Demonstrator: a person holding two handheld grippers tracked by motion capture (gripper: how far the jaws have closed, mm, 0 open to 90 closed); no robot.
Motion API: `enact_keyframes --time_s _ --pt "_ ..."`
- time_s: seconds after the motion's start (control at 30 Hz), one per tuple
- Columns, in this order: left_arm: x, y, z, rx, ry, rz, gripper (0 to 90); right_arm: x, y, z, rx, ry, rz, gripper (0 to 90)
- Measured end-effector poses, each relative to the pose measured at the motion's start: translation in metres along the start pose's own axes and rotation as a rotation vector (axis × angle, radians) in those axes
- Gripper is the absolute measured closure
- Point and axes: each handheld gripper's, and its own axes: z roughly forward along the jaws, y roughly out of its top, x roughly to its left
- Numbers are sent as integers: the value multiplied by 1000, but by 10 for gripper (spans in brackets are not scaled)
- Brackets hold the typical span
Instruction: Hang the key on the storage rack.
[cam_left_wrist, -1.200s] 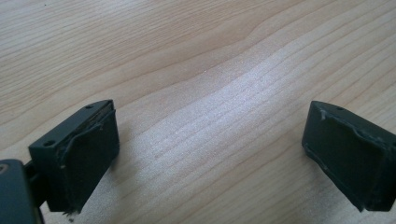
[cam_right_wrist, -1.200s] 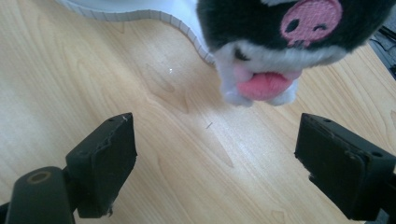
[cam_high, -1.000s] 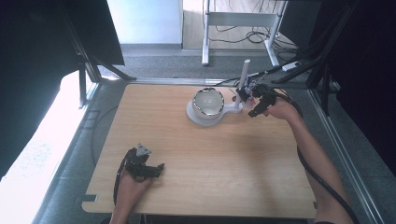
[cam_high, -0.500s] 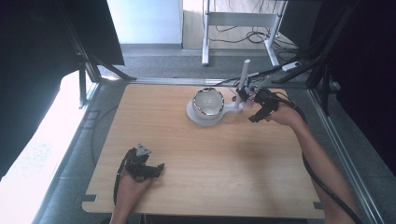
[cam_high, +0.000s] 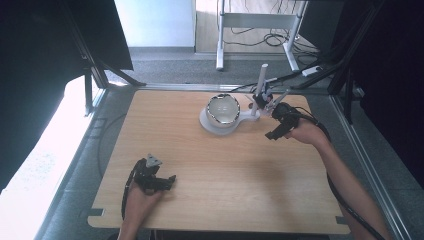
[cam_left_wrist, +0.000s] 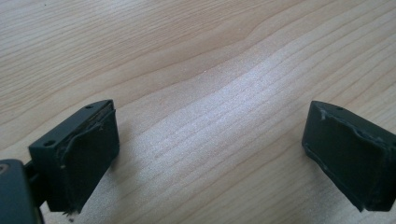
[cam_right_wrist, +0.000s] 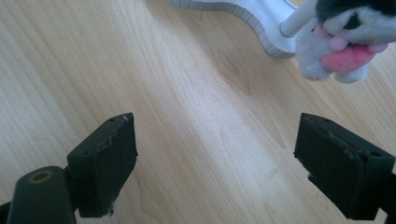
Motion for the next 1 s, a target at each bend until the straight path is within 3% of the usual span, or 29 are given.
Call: enact_keyframes --time_s 0.37,1.0 --pt "0 0 0 0 -1 0 40 17 -23 -7 -28 13 0 128" --pt "0 0 0 0 0 3 40 50 -63 -21 -71 -11 -26 36"
